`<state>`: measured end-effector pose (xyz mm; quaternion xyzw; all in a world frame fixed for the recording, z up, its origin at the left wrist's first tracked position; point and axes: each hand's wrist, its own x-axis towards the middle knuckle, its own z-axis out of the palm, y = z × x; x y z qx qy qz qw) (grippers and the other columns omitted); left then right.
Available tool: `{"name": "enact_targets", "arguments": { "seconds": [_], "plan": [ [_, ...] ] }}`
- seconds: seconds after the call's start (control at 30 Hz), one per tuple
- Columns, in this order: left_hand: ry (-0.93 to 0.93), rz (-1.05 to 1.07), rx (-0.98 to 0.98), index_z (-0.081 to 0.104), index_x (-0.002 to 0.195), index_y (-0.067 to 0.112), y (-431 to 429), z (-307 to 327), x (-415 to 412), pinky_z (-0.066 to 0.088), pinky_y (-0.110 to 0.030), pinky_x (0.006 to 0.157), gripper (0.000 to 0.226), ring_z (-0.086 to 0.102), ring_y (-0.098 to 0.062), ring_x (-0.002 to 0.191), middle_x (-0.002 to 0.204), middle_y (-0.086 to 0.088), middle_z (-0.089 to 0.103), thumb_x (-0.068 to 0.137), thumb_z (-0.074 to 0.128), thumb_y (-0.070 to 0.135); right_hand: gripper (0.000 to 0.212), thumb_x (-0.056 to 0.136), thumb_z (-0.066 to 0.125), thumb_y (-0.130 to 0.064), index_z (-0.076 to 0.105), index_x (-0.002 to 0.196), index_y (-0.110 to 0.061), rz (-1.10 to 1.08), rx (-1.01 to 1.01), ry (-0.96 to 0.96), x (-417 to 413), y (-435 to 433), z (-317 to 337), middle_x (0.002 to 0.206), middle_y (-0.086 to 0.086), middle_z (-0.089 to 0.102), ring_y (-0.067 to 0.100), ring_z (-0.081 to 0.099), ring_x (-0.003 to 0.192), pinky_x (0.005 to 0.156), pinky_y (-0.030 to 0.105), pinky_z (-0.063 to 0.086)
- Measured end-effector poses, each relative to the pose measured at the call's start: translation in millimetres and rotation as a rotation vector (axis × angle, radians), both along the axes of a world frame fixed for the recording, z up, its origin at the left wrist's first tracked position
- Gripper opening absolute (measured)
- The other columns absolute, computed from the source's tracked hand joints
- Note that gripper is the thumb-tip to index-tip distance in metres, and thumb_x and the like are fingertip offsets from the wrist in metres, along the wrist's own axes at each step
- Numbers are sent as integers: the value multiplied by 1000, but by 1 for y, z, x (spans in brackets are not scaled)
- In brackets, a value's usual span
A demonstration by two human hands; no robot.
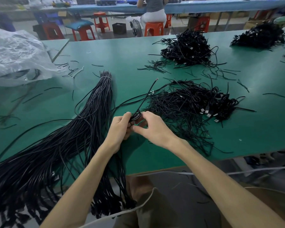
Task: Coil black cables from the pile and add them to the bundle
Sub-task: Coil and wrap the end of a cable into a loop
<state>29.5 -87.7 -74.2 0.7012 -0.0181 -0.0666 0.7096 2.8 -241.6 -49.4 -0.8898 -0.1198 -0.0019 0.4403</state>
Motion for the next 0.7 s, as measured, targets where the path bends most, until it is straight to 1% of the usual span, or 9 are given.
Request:
{"name": "enact_targets", "arguments": {
  "seconds": [0.07, 0.17, 0.23, 0.3, 0.37, 0.5, 0.6, 0.7],
  "plan": [
    [-4, -12, 0, 39, 48, 29, 1, -1, 0, 16, -15, 38, 56, 19, -6, 42, 51, 11, 29, 104, 45, 27, 19, 96, 71, -28, 66, 101, -10, -26, -14, -47, 1, 0, -1, 99, 1, 64, 18, 60, 93, 83, 31, 47],
    [-8, -43, 0, 43, 48, 29, 1, -1, 1, 17, -15, 38, 57, 19, -7, 43, 53, 11, 28, 105, 43, 27, 16, 96, 71, -23, 64, 86, -13, -58, 23, -81, 2, 0, -4, 85, -2, 67, 16, 62, 79, 77, 36, 50],
    [-9, -52, 2, 45, 47, 29, 1, 0, 1, 17, -15, 38, 58, 19, -6, 43, 53, 11, 28, 105, 42, 27, 18, 95, 72, -23, 63, 81, -17, -72, 48, -82, 2, 1, -5, 77, -7, 67, 13, 64, 74, 74, 35, 51],
    [-13, -47, 2, 43, 47, 28, 2, 0, 1, 16, -15, 39, 57, 18, -7, 44, 54, 11, 27, 104, 42, 27, 20, 95, 72, -23, 61, 79, -20, -70, 55, -98, 1, 1, -4, 73, -11, 64, 11, 62, 72, 71, 32, 49],
    [-13, -33, 4, 39, 49, 29, 2, -1, 1, 16, -16, 39, 55, 18, -8, 44, 55, 10, 25, 104, 42, 26, 22, 96, 69, -24, 58, 78, -18, -61, 23, -140, -1, 3, -3, 75, -10, 61, 13, 58, 73, 70, 34, 47],
    [1, 22, -18, 26, 59, 31, 3, -1, 3, 16, -18, 41, 43, 14, -11, 46, 56, 8, 20, 98, 43, 24, 22, 102, 60, -24, 54, 84, -13, -89, -61, -276, -10, 13, -1, 83, -6, 55, 17, 51, 74, 69, 37, 44],
    [14, 69, -41, 27, 60, 30, 6, -2, 5, 15, -20, 42, 39, 13, -12, 47, 54, 8, 21, 95, 44, 25, 18, 105, 55, -20, 53, 89, -11, -85, -170, -389, -16, 27, 0, 89, -3, 52, 14, 46, 75, 67, 35, 44],
    [14, 65, -23, 28, 60, 29, 6, 0, 5, 15, -21, 42, 40, 13, -13, 49, 54, 7, 21, 96, 44, 25, 15, 105, 52, -17, 55, 94, -8, -79, -226, -434, -16, 31, 2, 94, 2, 54, 17, 51, 82, 69, 37, 50]
  ]
}}
